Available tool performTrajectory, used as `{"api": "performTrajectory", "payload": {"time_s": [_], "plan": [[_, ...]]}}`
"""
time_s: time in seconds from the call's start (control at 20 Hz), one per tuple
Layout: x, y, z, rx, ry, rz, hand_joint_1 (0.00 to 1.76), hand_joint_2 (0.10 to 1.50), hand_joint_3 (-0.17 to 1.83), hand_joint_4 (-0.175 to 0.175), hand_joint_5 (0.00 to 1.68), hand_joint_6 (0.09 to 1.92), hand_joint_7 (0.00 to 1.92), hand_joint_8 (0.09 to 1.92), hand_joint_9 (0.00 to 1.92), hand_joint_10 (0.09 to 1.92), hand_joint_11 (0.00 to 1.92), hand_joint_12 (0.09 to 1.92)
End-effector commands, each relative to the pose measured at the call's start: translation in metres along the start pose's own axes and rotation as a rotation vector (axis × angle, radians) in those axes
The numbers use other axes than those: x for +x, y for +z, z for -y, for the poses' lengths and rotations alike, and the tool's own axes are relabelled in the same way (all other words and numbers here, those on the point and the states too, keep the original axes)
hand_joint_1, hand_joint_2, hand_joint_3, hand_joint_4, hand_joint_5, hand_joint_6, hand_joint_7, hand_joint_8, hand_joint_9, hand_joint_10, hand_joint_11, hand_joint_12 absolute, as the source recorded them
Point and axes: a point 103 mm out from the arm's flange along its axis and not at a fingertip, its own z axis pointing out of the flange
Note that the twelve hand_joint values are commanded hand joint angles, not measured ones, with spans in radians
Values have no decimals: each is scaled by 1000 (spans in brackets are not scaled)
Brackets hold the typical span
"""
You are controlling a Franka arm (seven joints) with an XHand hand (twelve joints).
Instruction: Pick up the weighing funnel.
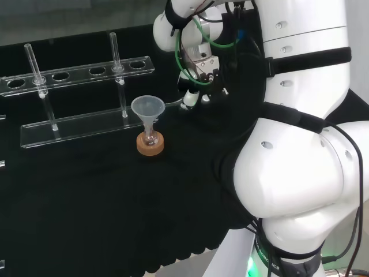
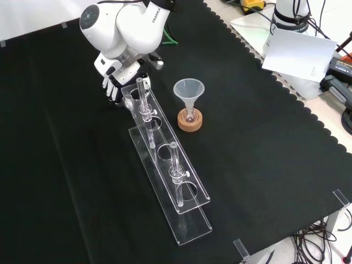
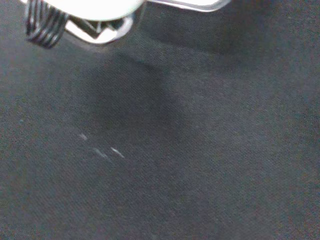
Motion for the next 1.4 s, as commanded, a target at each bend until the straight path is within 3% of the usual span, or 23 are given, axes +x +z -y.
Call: {"api": "performTrajectory", "payload": {"time_s": [0.05,0.3,0.45,0.5,0.6,0.7,1.0,1.35,1.4], "plan": [[6,1,-1,8,32,36,969,580,669,31,706,787,541,701,820,516,541,1271],[3,1,-1,6,25,22,969,580,670,32,709,789,541,701,820,517,541,1271],[-12,4,-2,7,29,28,972,586,672,53,799,793,543,703,822,518,544,1272],[-15,6,-2,6,34,37,979,594,672,64,847,787,546,703,824,518,547,1271],[-19,7,-3,7,46,53,1035,782,455,138,1020,820,556,707,833,522,558,1271],[-20,8,-3,2,63,56,1071,848,355,167,1122,777,575,700,848,517,573,1261],[-18,6,-1,-15,86,55,1105,714,600,175,1199,776,650,661,917,461,651,1212],[-21,-12,8,-40,78,46,1117,681,635,175,1234,729,681,669,966,436,723,1162],[-10,-12,6,-36,89,70,1121,679,627,175,1249,698,685,668,975,428,732,1154]]}}
